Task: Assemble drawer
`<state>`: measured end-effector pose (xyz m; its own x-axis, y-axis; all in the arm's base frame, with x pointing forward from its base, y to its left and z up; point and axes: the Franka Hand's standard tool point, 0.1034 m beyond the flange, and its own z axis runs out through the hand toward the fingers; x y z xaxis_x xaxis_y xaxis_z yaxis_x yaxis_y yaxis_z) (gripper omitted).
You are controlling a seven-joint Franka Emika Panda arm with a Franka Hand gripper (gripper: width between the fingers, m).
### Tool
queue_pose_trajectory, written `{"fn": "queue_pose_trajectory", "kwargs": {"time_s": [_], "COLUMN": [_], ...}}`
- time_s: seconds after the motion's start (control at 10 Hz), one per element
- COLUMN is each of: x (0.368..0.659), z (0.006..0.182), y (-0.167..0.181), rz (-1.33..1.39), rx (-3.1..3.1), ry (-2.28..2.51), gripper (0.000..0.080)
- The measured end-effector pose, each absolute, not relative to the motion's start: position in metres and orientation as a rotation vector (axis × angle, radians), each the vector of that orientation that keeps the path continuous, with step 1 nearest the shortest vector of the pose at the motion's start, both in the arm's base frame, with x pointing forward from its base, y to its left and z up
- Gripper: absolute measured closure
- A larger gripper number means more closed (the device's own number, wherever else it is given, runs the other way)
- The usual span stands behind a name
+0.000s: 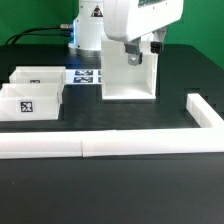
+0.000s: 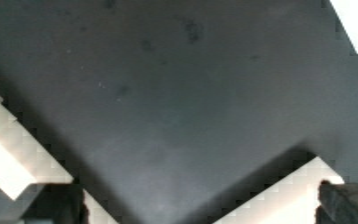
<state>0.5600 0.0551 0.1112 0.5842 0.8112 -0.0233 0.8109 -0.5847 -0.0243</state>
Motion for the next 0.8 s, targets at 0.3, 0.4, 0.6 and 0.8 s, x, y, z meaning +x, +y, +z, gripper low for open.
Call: {"fn": "queue_pose_trajectory", "kwargs": {"time_s": [0.3,0.4,0.6,0.8], "x": [0.56,0.56,0.56,0.549], "z": [0.111,0.111,0.111,0.117], "y": [0.055,0.055,0.055,0.06], "rz": [0.05,0.05,0.05,-0.01], "rx": [-2.786,-2.786,-2.786,-2.874], "ry": [-1.426,-1.426,-1.426,-1.28], "gripper": [0.015,0.015,0.015,0.015]}}
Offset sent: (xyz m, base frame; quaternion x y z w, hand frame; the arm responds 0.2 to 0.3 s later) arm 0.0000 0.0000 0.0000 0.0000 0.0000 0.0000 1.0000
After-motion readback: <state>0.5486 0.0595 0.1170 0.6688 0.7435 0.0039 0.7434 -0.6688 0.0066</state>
